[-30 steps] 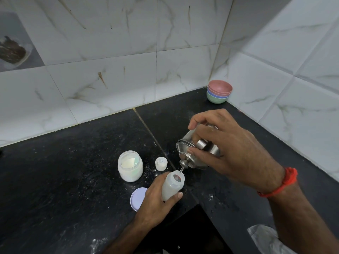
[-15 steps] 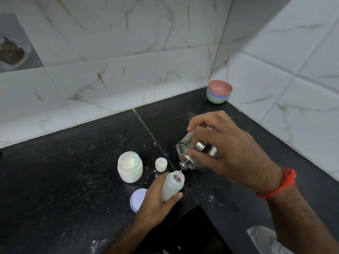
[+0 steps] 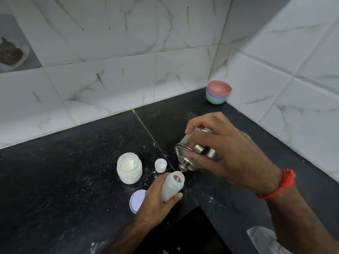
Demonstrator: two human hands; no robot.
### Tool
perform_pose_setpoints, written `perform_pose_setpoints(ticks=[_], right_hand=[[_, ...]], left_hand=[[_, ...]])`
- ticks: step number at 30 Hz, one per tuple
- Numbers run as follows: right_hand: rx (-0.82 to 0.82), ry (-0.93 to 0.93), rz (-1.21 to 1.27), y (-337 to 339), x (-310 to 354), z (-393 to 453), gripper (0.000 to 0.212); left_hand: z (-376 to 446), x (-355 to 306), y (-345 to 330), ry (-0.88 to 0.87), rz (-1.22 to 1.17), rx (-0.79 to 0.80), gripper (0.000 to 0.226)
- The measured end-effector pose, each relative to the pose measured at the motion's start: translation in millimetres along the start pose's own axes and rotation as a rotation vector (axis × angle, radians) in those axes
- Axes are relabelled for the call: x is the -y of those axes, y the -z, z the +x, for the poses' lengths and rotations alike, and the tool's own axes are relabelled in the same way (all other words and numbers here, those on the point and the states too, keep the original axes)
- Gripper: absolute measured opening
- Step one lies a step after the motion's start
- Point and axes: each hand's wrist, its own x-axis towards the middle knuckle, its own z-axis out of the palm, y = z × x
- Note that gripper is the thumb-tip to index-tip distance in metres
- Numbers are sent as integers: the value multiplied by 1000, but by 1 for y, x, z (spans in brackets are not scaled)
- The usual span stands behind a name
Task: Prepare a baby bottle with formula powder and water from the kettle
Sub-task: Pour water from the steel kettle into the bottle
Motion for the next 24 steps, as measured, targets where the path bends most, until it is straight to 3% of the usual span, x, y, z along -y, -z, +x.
perform_pose_setpoints(ticks=[7, 15, 20, 24], right_hand=[[4, -46, 64, -7, -5, -2, 22], [-113, -300, 549, -62, -41, -26, 21], [-330, -632, 1050, -101, -53, -49, 21], [-472, -920, 1286, -139, -64, -68, 13]], left_hand=[[1, -3, 2, -5, -1, 1, 56], [1, -12, 10, -20, -21, -33, 54], [-5, -15, 14, 1, -3, -74, 52], [-11, -13, 19, 22, -10, -77, 50]])
